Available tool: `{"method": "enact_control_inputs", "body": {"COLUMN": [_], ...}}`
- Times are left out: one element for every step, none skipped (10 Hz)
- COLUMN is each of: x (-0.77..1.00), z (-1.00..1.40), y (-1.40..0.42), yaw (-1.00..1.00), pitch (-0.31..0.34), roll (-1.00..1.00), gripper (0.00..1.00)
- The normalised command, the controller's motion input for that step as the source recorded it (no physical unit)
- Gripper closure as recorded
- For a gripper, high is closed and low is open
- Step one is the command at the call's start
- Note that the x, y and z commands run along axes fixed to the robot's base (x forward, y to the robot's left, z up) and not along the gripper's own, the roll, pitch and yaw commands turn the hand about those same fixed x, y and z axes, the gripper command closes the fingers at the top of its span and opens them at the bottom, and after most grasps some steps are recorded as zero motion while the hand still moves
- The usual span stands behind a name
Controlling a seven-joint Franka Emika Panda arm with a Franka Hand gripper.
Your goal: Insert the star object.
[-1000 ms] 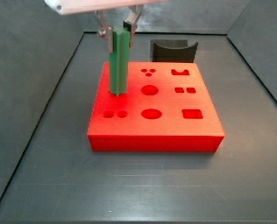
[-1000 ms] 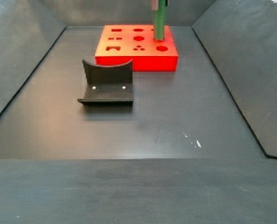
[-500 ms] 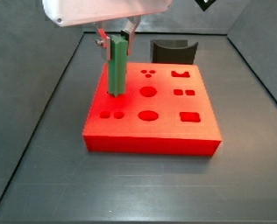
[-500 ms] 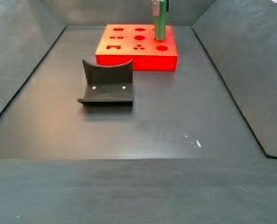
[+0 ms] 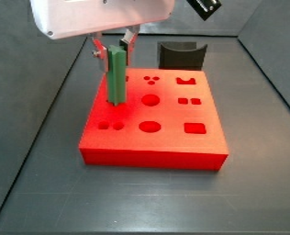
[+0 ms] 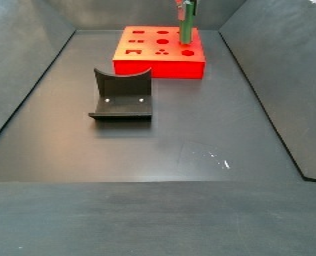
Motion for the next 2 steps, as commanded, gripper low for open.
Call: {"method": "enact_control_inputs", "body": {"x": [-0.1,0.0], "z": [-0.91,0.0], "y": [-0.17,0.0], "yaw": [0.0,0.0], "pitch": [-0.144,0.0], "roll": [0.14,0.0], "gripper": [1.0,1.0]}}
